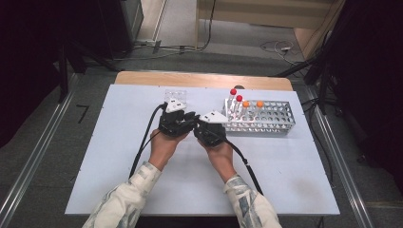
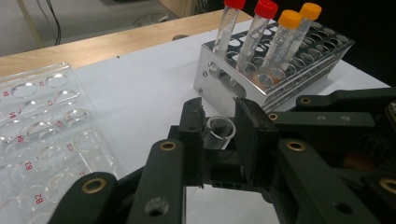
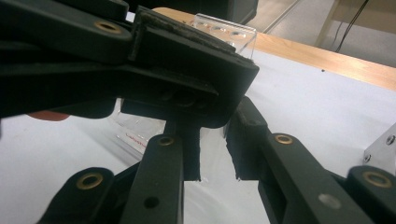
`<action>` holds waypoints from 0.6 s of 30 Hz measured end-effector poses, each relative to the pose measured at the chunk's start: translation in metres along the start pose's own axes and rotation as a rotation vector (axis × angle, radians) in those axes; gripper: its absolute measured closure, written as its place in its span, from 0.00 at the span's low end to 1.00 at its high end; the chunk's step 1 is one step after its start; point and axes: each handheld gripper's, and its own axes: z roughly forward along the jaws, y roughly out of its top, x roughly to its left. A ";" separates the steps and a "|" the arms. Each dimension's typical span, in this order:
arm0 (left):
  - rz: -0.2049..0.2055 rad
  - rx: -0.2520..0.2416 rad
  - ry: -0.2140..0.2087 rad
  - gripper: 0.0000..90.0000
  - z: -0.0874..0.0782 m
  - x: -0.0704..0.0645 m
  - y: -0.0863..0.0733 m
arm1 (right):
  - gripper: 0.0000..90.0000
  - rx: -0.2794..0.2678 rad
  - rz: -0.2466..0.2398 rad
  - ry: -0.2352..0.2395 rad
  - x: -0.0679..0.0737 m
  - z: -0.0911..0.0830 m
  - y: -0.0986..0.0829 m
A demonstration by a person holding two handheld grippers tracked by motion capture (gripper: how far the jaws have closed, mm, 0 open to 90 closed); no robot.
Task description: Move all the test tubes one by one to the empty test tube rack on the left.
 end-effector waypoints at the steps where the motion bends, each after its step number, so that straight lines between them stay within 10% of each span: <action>1: -0.001 0.002 0.000 0.82 0.000 0.000 0.000 | 0.81 0.001 0.000 0.000 0.000 0.000 0.000; 18: -0.014 -0.066 0.047 0.86 -0.021 0.010 0.020 | 0.52 0.020 0.006 0.070 -0.008 -0.010 -0.001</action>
